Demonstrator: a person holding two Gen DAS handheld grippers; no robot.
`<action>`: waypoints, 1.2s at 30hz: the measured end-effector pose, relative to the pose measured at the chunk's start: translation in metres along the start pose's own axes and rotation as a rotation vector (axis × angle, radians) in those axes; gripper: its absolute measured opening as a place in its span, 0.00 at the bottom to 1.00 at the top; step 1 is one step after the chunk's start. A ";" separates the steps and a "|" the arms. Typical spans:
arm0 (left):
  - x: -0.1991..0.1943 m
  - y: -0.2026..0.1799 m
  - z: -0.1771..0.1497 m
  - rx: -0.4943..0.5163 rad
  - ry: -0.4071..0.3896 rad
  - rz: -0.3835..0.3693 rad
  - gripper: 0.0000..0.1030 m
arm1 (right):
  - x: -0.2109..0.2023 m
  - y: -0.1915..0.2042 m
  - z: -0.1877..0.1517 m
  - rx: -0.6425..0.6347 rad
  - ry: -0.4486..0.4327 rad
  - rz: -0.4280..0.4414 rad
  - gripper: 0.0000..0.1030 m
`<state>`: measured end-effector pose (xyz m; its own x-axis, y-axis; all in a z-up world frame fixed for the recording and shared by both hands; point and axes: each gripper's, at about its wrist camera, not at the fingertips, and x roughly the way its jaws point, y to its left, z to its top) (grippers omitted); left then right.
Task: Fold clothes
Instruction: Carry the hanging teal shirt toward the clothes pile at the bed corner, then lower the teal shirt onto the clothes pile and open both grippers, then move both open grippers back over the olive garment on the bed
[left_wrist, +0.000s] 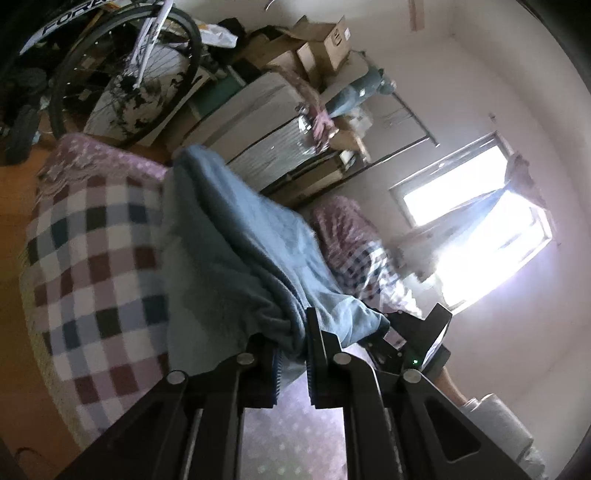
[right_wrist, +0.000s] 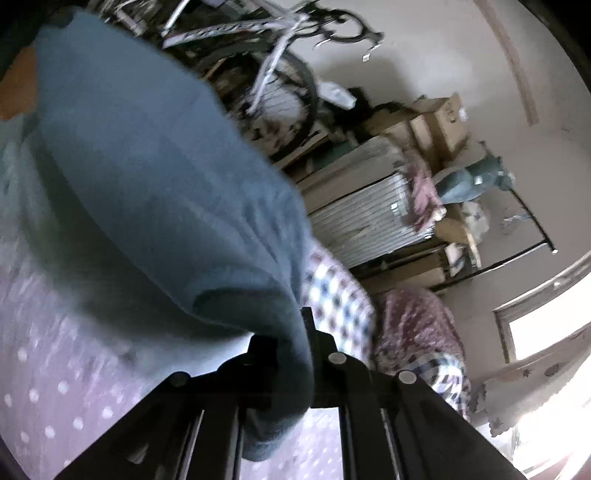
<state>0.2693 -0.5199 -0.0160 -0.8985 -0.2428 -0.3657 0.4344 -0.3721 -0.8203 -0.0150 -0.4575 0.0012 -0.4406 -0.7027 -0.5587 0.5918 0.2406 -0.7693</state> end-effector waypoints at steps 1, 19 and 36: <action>0.002 0.004 -0.003 -0.005 0.012 0.019 0.09 | 0.001 0.008 -0.005 -0.016 0.015 0.010 0.06; -0.041 -0.028 -0.053 0.172 0.047 0.080 0.62 | -0.086 0.012 -0.085 0.285 0.160 -0.089 0.52; -0.116 -0.214 -0.144 0.707 0.013 -0.226 0.88 | -0.461 0.034 -0.159 0.993 -0.209 -0.390 0.96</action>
